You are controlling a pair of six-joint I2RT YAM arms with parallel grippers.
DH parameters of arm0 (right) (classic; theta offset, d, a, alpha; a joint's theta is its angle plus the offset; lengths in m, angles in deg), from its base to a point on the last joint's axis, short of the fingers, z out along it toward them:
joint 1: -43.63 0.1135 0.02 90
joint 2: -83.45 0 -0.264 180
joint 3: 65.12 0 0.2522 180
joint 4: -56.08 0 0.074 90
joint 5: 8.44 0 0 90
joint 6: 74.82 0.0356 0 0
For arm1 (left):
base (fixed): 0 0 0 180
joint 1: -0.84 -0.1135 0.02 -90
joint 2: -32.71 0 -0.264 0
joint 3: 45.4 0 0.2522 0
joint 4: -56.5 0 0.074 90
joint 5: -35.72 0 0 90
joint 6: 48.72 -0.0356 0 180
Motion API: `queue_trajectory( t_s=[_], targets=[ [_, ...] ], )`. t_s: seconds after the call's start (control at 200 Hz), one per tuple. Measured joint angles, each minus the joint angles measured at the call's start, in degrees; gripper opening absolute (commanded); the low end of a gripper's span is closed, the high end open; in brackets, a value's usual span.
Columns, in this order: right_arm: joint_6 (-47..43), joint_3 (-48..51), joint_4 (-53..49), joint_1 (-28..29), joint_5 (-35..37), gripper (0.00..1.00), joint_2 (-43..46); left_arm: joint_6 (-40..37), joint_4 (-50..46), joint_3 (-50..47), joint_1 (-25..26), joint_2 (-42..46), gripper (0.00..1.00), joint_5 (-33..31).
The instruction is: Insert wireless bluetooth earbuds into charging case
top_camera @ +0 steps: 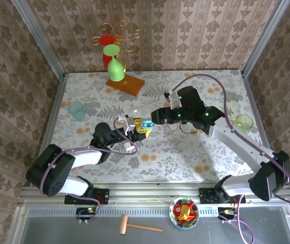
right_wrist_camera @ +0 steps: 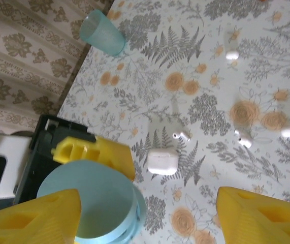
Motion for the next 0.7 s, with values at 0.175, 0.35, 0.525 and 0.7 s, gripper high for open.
queue_trajectory(
  t_s=[0.175,0.35,0.525,0.7],
  targets=[
    [9.5,8.7,11.1,-1.6,-5.5,0.75,4.8,0.0,0.0,0.0,0.0,0.0,0.28,-0.7],
    [26.8,19.0,32.0,-2.6,-12.9,0.74,4.5,0.0,0.2,0.0,0.0,0.3,0.28,-2.0],
    [38.6,23.8,47.3,-2.4,-17.1,0.69,1.4,0.0,0.4,0.0,0.0,0.5,0.28,-2.5],
    [48.1,25.2,59.6,-1.9,-18.8,0.52,-3.0,0.0,0.7,0.0,0.0,0.7,0.28,-3.0]
  ],
)
